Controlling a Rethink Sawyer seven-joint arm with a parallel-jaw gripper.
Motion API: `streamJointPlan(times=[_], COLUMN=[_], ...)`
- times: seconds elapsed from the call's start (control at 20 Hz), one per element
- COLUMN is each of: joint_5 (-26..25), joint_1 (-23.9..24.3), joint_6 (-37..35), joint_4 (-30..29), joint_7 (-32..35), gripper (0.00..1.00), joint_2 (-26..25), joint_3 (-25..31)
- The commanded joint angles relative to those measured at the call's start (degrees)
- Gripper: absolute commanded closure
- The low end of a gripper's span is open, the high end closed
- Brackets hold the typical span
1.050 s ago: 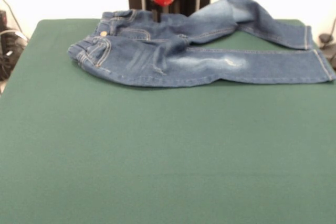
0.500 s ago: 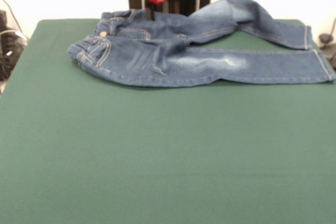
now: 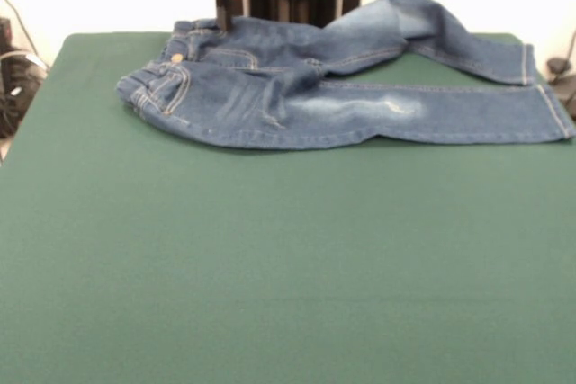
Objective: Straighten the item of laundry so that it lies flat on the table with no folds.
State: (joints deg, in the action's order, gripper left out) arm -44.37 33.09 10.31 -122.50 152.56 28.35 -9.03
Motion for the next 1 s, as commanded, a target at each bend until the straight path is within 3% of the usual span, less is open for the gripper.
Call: streamJointPlan(times=[0.05,0.3,0.65,1.0], joint_5=[-0.6,4.1,7.6,6.2], joint_1=[-4.1,-10.4,-13.4,-9.6], joint_6=[-2.3,3.3,4.1,-1.3], joint_4=[5.7,7.3,10.0,12.2], joint_7=[-1.0,2.7,4.3,1.5], gripper=[1.0,1.0,1.0,1.0], joint_2=[-0.1,-6.5,-10.1,-8.4], joint_3=[0.4,-1.2,0.4,5.2])
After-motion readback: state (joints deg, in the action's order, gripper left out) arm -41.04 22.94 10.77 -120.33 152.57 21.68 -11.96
